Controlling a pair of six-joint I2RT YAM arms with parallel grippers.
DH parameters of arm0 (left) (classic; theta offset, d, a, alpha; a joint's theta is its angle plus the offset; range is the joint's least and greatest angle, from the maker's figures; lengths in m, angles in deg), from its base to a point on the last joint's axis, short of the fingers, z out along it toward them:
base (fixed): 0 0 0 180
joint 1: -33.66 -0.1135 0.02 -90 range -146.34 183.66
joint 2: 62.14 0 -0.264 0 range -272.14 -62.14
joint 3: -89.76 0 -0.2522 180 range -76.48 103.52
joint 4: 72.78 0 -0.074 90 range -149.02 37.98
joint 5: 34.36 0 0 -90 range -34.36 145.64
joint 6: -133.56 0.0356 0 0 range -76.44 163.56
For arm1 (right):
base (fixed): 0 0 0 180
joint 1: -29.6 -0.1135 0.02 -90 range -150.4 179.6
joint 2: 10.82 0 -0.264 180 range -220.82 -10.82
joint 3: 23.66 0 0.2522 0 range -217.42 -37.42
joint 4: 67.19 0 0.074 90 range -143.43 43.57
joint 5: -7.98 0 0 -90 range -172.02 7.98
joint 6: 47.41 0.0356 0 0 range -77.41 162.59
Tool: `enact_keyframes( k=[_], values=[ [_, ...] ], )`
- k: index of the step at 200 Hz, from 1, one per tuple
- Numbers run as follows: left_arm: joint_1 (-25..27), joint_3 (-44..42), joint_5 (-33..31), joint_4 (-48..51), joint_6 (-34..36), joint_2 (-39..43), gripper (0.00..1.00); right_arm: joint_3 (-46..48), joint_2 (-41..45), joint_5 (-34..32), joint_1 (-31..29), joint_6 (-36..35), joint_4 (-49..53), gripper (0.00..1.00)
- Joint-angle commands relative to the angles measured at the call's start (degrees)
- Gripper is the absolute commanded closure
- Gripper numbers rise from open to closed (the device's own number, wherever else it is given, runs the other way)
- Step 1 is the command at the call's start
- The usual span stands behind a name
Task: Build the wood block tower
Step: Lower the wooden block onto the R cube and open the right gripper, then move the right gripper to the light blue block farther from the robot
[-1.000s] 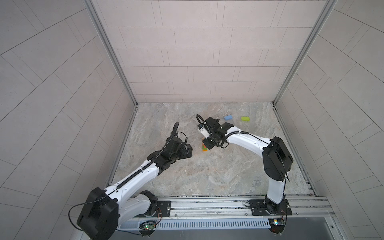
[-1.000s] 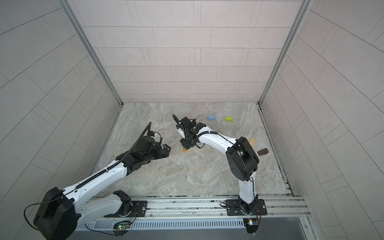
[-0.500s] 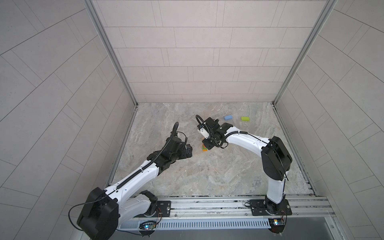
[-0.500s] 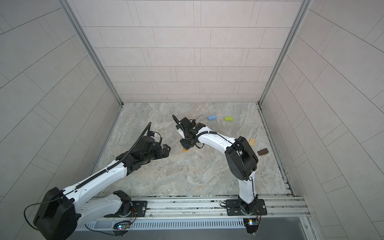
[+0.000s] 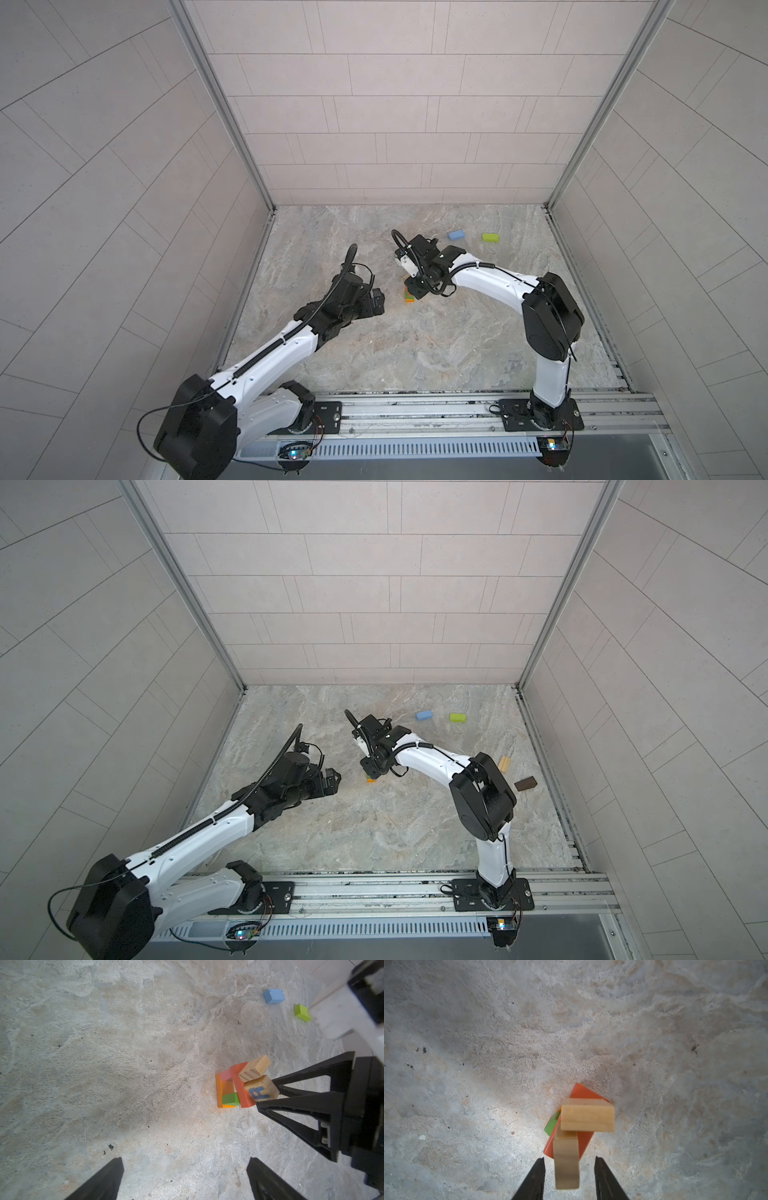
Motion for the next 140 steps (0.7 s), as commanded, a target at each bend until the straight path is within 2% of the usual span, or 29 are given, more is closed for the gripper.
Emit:
enact_keyframes(
  k=[1,54,105,140],
  values=[
    [-0.27,-0.68,-0.22,-0.18,0.19,1.0,0.01,0.52,1.34,-0.7,-0.33,-0.35,0.01,0.58],
    [-0.31,0.67,1.91,0.86,0.19,3.06,0.0,3.01,6.38,-1.67,-0.31,2.3,-1.11,0.53],
    [-0.31,4.72,2.37,6.27,1.12,4.5,0.0,8.4,13.58,-2.06,-0.18,3.62,-2.43,0.37],
    [-0.26,7.65,2.32,10.06,2.02,4.85,0.0,11.8,19.48,-5.89,1.3,6.33,-2.84,0.3]
  ],
)
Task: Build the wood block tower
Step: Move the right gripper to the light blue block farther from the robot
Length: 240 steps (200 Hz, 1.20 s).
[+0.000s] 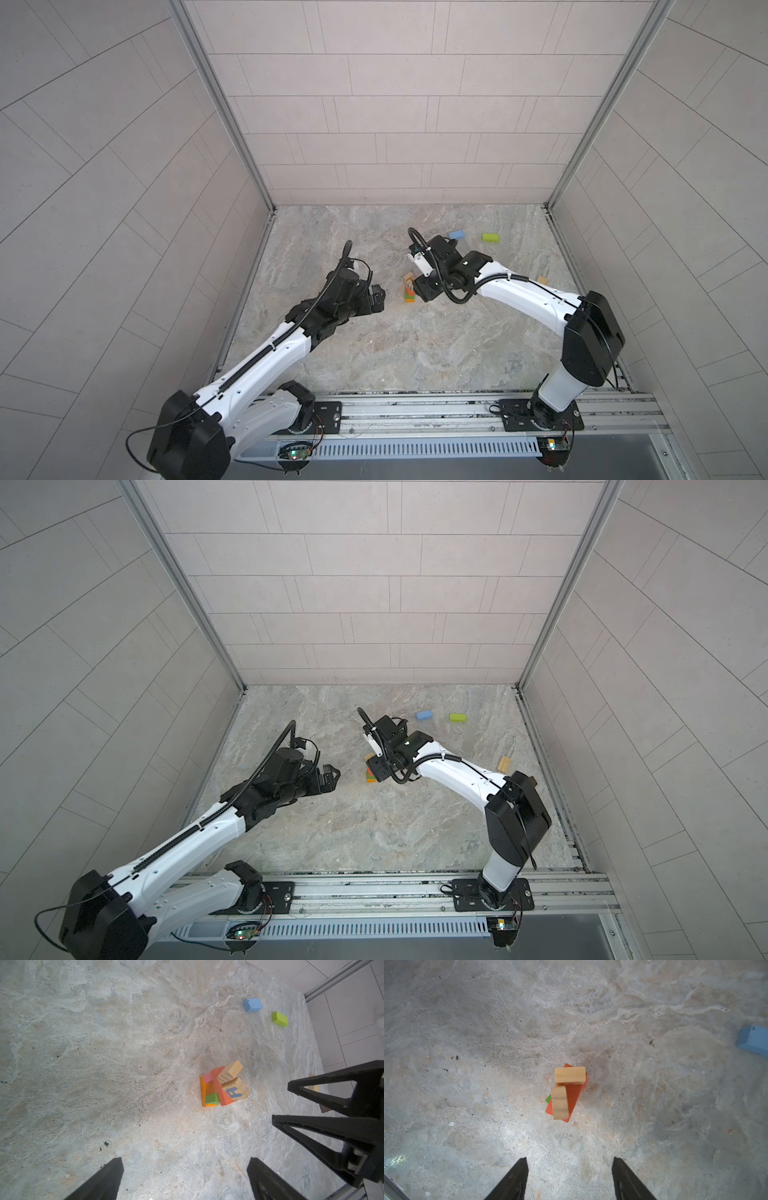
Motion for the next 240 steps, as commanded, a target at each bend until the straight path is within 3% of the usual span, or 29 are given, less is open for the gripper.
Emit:
enact_keyframes(
  k=[1,52,97,122,176,240],
  values=[
    [-0.28,2.93,0.2,3.9,1.35,1.14,0.0,1.92,4.49,-3.7,1.2,2.26,-0.22,0.3],
    [-0.3,1.67,1.62,3.1,0.62,0.32,0.0,8.44,10.04,-5.09,12.13,7.7,-5.58,0.19],
    [-0.08,-2.57,3.61,-3.18,-1.88,-2.63,0.0,6.11,3.57,-2.73,21.25,9.08,-13.32,0.18],
    [-0.04,-3.56,1.37,-3.98,-2.02,-4.67,0.0,-2.94,-5.83,-2.79,23.34,6.98,-11.61,0.17],
    [0.0,-9.67,-4.63,-11.48,-3.41,-6.08,0.0,-31.81,-29.08,-2.32,27.42,2.25,1.14,0.16],
    [-0.09,-13.87,-6.77,-17.09,-2.42,-8.6,0.0,-56.69,-49.66,0.44,30.41,-3.58,7.28,0.16]
  ],
)
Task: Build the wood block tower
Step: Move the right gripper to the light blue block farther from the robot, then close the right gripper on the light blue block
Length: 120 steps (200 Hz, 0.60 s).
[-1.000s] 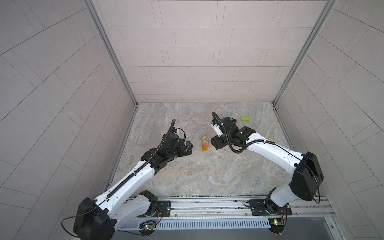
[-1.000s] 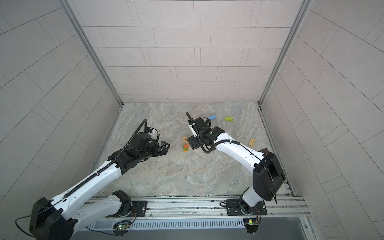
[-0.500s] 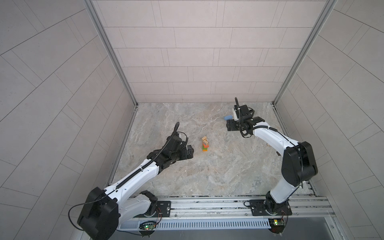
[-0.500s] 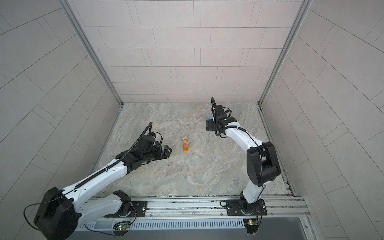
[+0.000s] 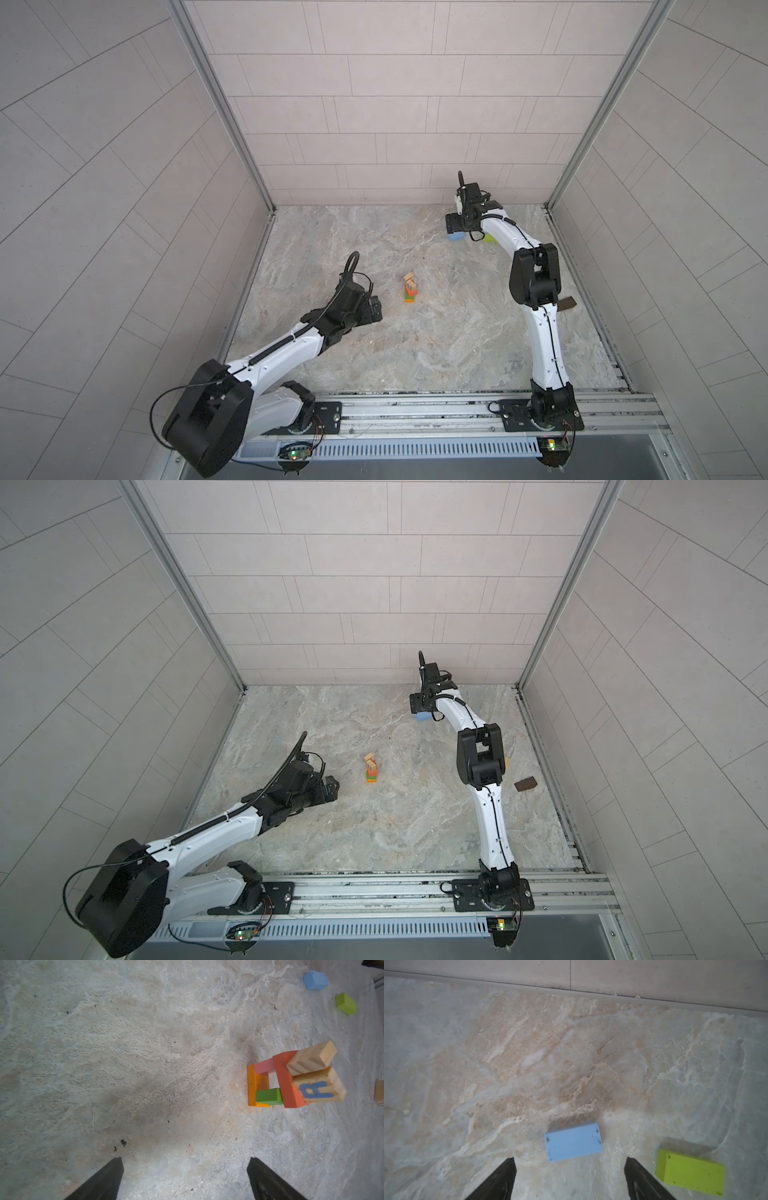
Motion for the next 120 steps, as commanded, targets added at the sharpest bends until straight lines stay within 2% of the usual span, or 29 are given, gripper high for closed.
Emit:
enact_keyframes(
  k=[1,27,55,120],
  values=[
    [-0.07,-2.02,-1.87,-3.44,0.54,-0.69,0.0,-7.22,-5.04,1.11,0.6,-3.78,5.64,0.16],
    [-0.1,-2.08,-2.19,-4.38,0.87,-1.78,0.0,-14.38,-10.27,5.03,1.51,-4.53,6.76,0.16],
    [-0.12,-1.56,-3.07,-4.44,0.8,-3.36,0.0,-17.37,-12.88,8.74,2.47,-3.92,7.04,0.16],
    [-0.07,-0.94,-2.85,-4.11,0.84,-3.98,0.0,-16.82,-13.07,11.76,2.57,-3.69,9.19,0.16]
  ],
)
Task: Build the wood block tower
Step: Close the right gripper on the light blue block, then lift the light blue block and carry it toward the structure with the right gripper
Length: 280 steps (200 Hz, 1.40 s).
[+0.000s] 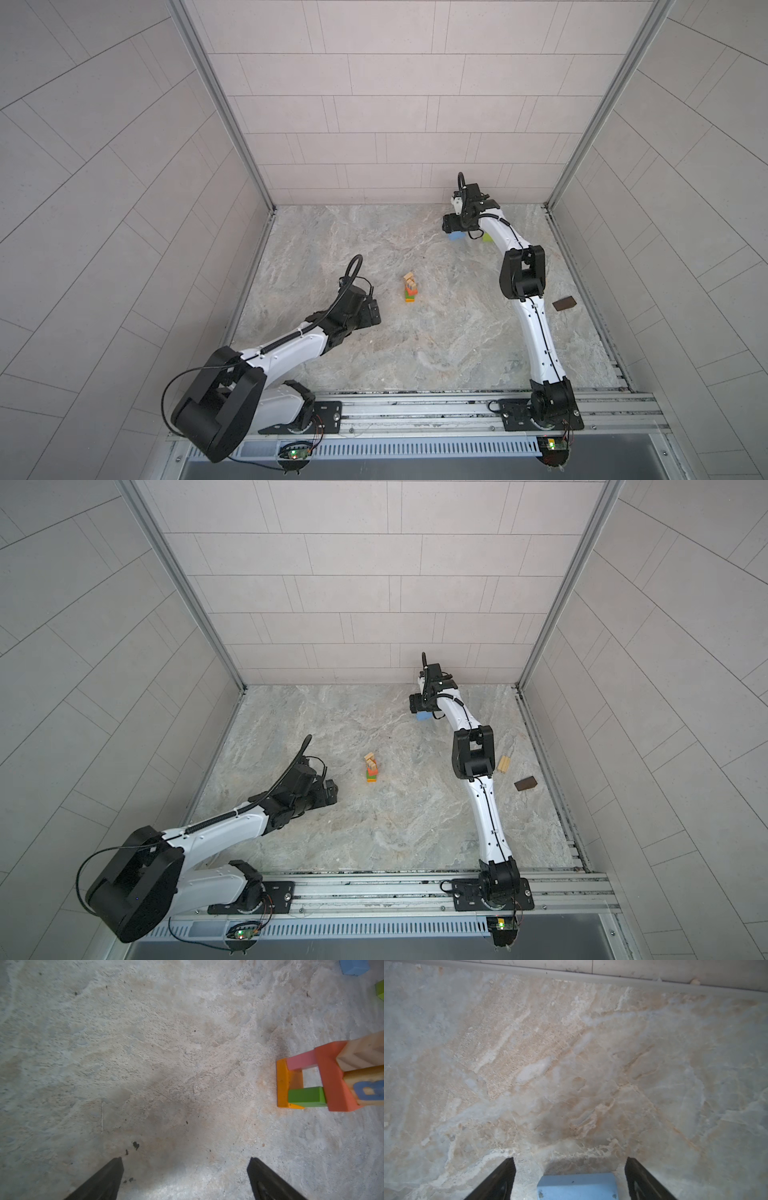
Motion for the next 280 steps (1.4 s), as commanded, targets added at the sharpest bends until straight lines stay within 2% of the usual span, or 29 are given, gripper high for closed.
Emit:
enact_keyframes(
  k=[1,39,74,129,150,172,184,244,280],
  values=[
    [-0.06,0.88,-0.9,-0.65,0.69,-0.06,0.0,-0.35,-0.37,1.81,0.1,-0.96,2.93,0.16],
    [-0.13,0.75,-0.6,0.46,0.88,1.64,0.0,3.19,2.15,0.93,-0.64,-1.79,3.17,0.16],
    [-0.13,-0.09,-0.9,0.95,0.89,3.69,0.0,6.2,4.17,-2.61,-2.28,-3.36,3.25,0.18],
    [-0.09,-0.53,-0.67,1.33,0.78,5.11,0.0,6.54,4.52,-9.7,-4.72,-3.36,5.54,0.28],
    [-0.1,-0.62,-0.63,1.41,0.72,5.47,0.0,6.65,4.7,-11.46,-5.1,-2.31,6.18,0.35],
    [-0.13,-0.53,-0.53,1.4,0.8,5.72,0.0,6.68,5.11,-11.26,-5.24,-1.21,6.61,0.47],
    [-0.07,-0.53,-0.42,1.41,0.88,5.88,0.0,6.6,5.56,-11.29,-5.33,-0.81,6.98,0.5],
    [-0.07,0.77,0.51,2.93,1.06,7.82,0.0,7.21,11.23,-9.97,-6.16,-1.52,11.96,0.52],
    [0.04,2.32,1.58,6.12,1.41,9.76,0.0,14.92,19.95,-8.75,-6.14,-1.63,10.05,0.53]
  ],
)
